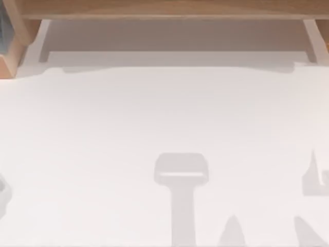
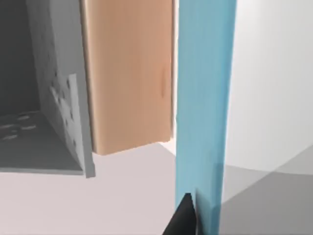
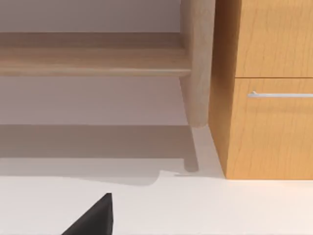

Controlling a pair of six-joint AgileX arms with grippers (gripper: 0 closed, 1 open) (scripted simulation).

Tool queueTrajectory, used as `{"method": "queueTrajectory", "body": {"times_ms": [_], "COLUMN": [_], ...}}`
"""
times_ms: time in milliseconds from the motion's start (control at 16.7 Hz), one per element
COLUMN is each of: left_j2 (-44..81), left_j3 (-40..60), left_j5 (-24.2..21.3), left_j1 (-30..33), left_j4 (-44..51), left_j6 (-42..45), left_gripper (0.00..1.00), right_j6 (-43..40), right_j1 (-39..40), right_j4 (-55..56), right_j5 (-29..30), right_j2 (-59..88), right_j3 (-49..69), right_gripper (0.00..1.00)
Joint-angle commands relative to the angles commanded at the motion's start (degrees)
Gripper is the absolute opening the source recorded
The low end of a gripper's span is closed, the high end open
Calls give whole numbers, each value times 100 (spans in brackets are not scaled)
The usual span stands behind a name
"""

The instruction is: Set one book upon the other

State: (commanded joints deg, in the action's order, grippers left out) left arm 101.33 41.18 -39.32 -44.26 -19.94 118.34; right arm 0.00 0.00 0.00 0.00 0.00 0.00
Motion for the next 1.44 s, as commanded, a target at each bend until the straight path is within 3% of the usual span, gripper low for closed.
{"method": "queueTrajectory", "body": {"times_ms": [300, 1080, 1440], "left_j2": [44, 44, 44], "left_j3": [17, 17, 17], "left_j5": [14, 14, 14], "left_j1": [32, 32, 32], "left_j4": [-29, -29, -29], "left_j6": [-19, -19, -19], "left_gripper": [0, 98, 100], "right_j6": [0, 0, 0], "right_j1": [0, 0, 0], "right_j4": [0, 0, 0], "right_j5": [0, 0, 0], "right_j2": [0, 0, 0], "right_j3": [0, 0, 0], "right_gripper": [100, 100, 100]}}
